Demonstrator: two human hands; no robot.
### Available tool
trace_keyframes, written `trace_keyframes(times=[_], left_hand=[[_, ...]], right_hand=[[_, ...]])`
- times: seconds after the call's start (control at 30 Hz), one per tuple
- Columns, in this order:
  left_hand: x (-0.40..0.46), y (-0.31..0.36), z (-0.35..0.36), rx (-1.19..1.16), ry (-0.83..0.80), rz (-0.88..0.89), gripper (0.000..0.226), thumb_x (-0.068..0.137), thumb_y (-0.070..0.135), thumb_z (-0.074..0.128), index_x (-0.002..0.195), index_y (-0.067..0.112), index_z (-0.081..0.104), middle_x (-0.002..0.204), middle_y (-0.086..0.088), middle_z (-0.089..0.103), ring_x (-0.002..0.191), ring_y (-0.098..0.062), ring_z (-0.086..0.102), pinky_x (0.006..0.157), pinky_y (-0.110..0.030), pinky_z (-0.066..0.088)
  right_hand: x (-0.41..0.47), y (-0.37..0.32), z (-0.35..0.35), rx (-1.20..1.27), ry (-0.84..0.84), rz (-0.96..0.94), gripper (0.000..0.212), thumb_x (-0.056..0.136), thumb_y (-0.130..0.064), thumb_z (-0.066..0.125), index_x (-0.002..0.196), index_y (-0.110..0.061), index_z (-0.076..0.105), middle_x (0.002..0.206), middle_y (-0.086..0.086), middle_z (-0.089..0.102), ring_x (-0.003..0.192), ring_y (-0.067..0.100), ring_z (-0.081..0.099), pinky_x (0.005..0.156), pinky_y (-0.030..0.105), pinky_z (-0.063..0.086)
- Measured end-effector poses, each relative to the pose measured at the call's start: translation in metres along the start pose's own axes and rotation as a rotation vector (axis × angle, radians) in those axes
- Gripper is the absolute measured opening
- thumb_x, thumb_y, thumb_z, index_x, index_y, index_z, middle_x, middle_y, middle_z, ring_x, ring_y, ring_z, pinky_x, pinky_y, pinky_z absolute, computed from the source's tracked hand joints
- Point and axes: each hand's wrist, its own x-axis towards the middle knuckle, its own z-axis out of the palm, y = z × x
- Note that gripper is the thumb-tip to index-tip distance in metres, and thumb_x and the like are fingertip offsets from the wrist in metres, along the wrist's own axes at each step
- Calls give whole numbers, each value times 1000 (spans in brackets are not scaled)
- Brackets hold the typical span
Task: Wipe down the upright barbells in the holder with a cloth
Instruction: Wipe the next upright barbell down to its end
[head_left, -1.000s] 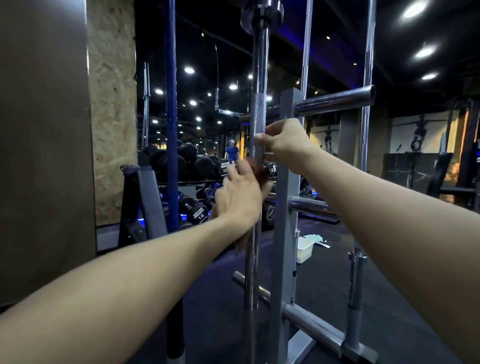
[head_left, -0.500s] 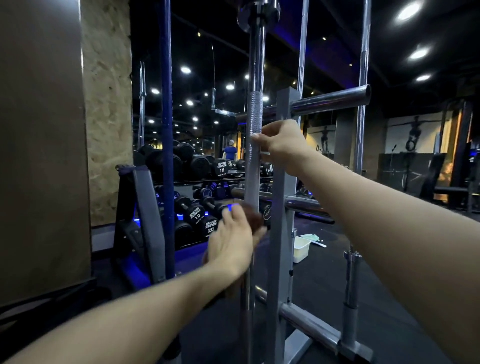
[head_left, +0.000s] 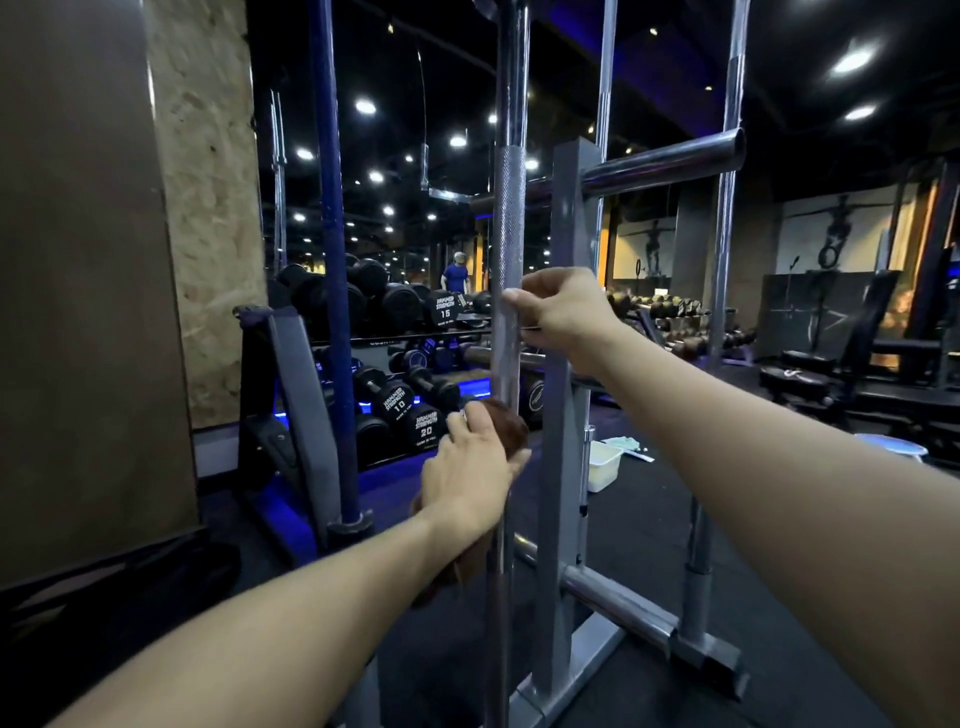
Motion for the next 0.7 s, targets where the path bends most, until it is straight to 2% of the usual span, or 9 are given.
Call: trace_keyframes(times=[0.07,0.13,0.2,0.3,0.4,0.5,0.6,0.7], left_hand=[[9,2,-11,-79,49,-6,61,91,50,50,127,7,27,127,-13,41,116,-33,51,84,-44,44],[30,11,-29,-156,170,8,60,91,49,52,126,6,29,126,-15,41,117,-36,49,83,-47,42],[42,19,-38,-176,251,39,59,91,48,50,124,4,28,124,-16,39,115,-38,49,82,-49,42],[38,17,-25,-139,279,51,59,92,50,47,124,4,28,121,-15,39,111,-37,50,79,-47,43],[20,6,0,-116,171,30,58,92,49,49,124,5,28,122,-14,39,113,-35,51,83,-46,44],[7,-5,11,-123,56,28,61,92,50,49,126,5,27,122,-14,39,112,-34,51,85,-46,46],[-3,-15,9,-121,-129,-16,65,92,49,50,133,7,22,126,-14,39,115,-36,51,88,-47,44],[-17,-28,12,-156,-316,-95,59,91,49,53,128,10,27,131,-14,43,116,-38,51,95,-45,42]], right_hand=[[0,-2,1,-18,15,-16,11,87,-17,69,90,-8,63,72,0,57,71,17,56,64,29,55],[2,-1,3,-65,30,-37,15,86,-20,70,95,-8,65,82,3,62,83,20,60,80,38,55],[3,1,4,-102,38,-68,14,86,-21,71,94,-11,65,84,1,63,85,18,60,85,39,54],[5,6,4,-48,51,-60,11,86,-20,71,83,-14,61,71,-5,56,78,17,56,83,46,56],[3,7,2,-42,60,-51,15,86,-17,70,75,-15,59,67,-3,54,74,18,54,75,42,55],[-7,5,2,20,40,-34,11,87,-12,69,92,-5,63,71,0,54,72,18,55,65,34,55],[-17,4,2,-9,6,34,22,87,-9,67,106,2,62,78,2,57,74,18,59,71,40,59],[-33,10,-3,-129,-70,110,21,88,-8,66,106,2,63,80,7,60,73,20,61,70,40,58]])
